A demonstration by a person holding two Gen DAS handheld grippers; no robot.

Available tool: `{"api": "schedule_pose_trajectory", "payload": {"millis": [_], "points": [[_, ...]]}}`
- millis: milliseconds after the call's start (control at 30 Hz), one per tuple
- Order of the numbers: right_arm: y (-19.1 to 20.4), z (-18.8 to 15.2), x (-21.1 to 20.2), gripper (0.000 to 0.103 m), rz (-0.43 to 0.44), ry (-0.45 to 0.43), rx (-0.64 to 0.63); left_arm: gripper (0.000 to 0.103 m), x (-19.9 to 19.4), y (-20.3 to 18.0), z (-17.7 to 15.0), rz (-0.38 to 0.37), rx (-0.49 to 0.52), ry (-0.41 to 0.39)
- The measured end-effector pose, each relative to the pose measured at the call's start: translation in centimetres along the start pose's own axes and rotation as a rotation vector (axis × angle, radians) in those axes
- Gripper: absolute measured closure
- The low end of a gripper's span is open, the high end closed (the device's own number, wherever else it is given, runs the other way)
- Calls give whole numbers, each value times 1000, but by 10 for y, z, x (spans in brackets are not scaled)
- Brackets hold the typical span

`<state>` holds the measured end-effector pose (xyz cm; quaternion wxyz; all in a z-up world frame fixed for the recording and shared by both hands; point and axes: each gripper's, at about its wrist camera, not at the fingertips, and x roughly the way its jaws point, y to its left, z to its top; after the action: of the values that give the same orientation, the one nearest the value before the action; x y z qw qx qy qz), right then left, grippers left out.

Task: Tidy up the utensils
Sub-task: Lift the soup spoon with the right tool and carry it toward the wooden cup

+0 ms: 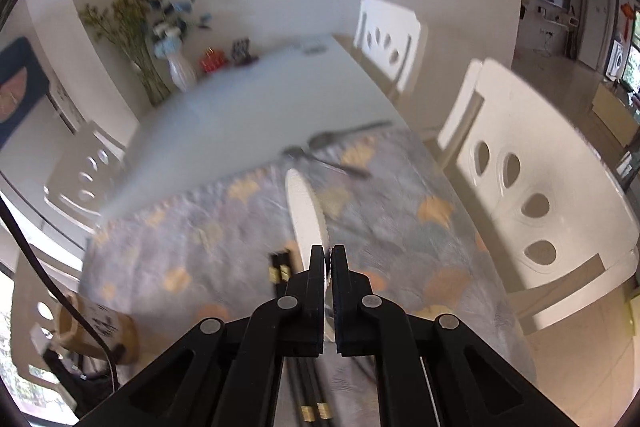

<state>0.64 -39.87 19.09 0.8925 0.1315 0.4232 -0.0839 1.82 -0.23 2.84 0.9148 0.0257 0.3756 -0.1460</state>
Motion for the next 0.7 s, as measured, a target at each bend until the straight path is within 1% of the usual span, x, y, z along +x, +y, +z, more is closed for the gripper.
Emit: {"api": "schedule_pose_trajectory", "payload": {"millis": [167,333,567,700], "points": [[40,8,-32,100,62,-55,-41,7,0,0,0,0,0,0],[93,14,-62,100,146,-101,-118,7,0,0,0,-1,-1,0],[174,14,-97,100,315,-152,-214,7,0,0,0,1,0,0],[215,9,-107,100,406,-167,-258,7,0,0,0,0,0,0]]}}
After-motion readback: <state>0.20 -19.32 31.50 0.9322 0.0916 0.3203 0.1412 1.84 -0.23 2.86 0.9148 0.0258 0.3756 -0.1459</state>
